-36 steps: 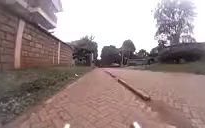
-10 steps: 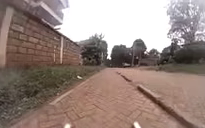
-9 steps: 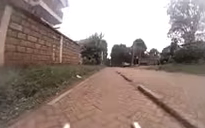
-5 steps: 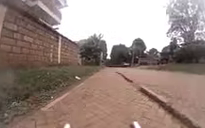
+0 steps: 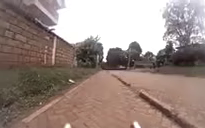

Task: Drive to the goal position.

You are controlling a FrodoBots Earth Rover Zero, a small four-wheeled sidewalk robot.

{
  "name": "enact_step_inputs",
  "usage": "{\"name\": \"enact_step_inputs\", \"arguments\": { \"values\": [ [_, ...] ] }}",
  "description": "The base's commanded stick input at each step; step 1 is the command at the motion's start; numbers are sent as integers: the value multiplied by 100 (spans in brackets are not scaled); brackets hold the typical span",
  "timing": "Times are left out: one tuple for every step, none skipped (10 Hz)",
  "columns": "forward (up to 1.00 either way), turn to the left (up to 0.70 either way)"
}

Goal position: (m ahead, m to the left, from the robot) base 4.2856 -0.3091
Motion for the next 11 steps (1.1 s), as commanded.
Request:
{"name": "enact_step_inputs", "arguments": {
  "values": [
    [50, 7],
    [50, 4],
    [50, 2],
    [50, 0],
    [50, -17],
    [50, -38],
    [50, -50],
    [50, -50],
    [50, -46],
    [50, -25],
    [50, -3]
  ]
}}
